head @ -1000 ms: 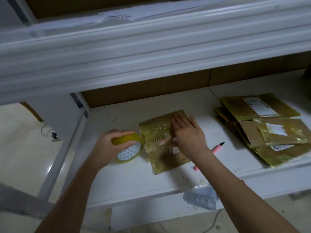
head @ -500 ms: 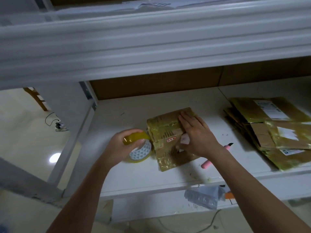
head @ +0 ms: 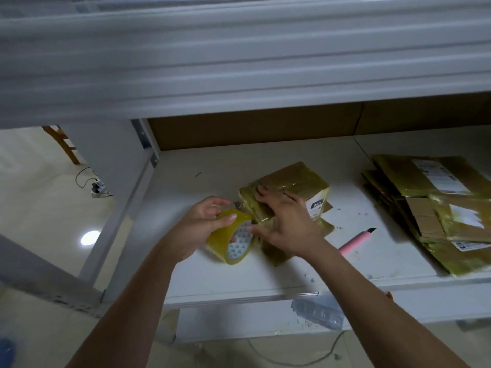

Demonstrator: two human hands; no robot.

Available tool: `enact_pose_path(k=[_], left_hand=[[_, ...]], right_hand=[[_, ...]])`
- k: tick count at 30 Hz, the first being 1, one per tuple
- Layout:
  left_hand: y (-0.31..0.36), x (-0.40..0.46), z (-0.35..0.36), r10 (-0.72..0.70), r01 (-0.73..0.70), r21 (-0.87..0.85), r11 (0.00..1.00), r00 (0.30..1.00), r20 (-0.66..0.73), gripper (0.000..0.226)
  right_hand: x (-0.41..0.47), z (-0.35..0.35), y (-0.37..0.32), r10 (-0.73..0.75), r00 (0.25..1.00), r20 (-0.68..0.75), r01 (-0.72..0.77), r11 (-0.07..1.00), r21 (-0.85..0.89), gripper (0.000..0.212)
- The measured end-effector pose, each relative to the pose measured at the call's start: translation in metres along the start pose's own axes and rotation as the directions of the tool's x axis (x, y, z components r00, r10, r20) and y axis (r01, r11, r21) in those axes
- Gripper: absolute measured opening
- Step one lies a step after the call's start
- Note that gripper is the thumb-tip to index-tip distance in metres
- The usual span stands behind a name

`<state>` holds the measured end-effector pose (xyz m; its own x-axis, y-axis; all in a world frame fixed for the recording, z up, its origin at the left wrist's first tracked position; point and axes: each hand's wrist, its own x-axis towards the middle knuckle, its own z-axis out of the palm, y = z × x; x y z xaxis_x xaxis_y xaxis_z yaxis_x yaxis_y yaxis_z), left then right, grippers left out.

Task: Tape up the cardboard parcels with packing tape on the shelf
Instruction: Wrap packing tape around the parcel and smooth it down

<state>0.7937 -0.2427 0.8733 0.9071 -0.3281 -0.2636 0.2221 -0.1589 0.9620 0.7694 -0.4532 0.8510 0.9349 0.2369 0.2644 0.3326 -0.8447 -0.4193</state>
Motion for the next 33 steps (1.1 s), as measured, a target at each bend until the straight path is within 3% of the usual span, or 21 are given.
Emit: enact_pose_path(k=[4,8,12,14,19,22,33], left_hand=[[0.001,-0.002,0.004,-0.142,0.15,-0.067,0.986,0.983,0.119,0.048],[-0.013,-0.004,0.012,-0.205,0.203,0.036,0.979,0.975,0.086,0.059],[-0.018,-0.004,0.02,-0.233,0.233,0.024,0.972,0.972,0.027,0.037],[-0.017,-0.002,0.024,-0.244,0.244,0.024,0.97,0.97,0.003,0.03],[-0.015,0.003,0.039,-0.185,0.193,0.045,0.98,0.973,-0.141,0.013],[-0.015,0.002,0.04,-0.146,0.166,0.074,0.983,0.963,-0.224,0.011],[-0.022,-0.005,0.041,-0.089,0.119,0.085,0.989,0.95,-0.3,0.015]], right_hand=[[0.009,-0.011,0.018,-0.078,0.996,0.044,0.068,0.979,0.193,0.075],[0.015,-0.014,0.028,-0.117,0.989,0.09,0.089,0.958,0.272,0.062],[0.019,-0.011,0.029,-0.111,0.989,0.094,0.079,0.951,0.298,0.056],[0.017,-0.008,0.032,-0.152,0.984,0.089,0.128,0.964,0.231,0.057],[-0.005,0.011,0.032,-0.215,0.975,-0.058,0.219,0.973,0.074,0.057],[-0.006,0.011,0.032,-0.2,0.979,-0.044,0.204,0.974,0.103,0.058],[-0.003,0.002,0.035,-0.142,0.989,-0.052,0.15,0.965,0.214,0.053]])
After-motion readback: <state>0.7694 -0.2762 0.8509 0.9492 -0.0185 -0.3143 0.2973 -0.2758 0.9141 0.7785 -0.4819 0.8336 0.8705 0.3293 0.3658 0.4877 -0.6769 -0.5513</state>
